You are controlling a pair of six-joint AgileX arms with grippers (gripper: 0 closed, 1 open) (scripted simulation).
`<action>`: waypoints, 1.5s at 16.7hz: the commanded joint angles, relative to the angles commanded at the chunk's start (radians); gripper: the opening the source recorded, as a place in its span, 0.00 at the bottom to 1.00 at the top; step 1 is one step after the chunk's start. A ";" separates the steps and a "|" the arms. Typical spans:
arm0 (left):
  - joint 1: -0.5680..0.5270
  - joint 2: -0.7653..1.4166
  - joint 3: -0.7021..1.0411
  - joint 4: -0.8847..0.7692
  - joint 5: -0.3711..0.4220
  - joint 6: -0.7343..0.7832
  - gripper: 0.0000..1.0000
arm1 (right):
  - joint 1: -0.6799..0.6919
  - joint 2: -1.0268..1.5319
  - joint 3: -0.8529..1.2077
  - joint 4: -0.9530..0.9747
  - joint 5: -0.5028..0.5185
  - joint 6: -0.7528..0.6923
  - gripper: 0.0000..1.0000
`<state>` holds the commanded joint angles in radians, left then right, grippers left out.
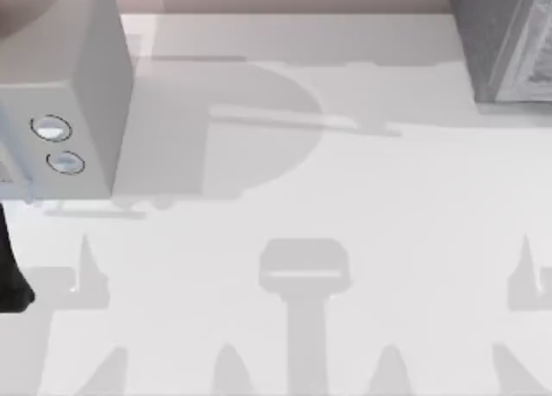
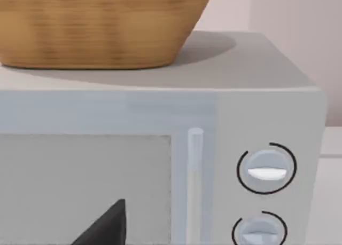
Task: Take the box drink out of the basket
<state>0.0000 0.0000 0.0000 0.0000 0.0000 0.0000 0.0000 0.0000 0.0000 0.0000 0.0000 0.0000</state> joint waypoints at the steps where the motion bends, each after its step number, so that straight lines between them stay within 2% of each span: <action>1: 0.000 0.000 0.000 0.000 0.000 0.000 1.00 | 0.000 0.000 0.000 0.000 0.000 0.000 1.00; 4: 0.006 0.031 0.014 0.004 0.007 -0.002 1.00 | 0.000 0.000 0.000 0.000 0.000 0.000 1.00; 8: 0.039 0.201 0.116 0.049 0.048 -0.002 1.00 | 0.000 0.000 0.000 0.000 0.000 0.000 1.00; 25: 0.289 1.389 0.925 0.453 0.320 0.018 1.00 | 0.000 0.000 0.000 0.000 0.000 0.000 1.00</action>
<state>0.2890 1.3893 0.9248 0.4534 0.3197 0.0181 0.0000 0.0000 0.0000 0.0000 0.0000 0.0000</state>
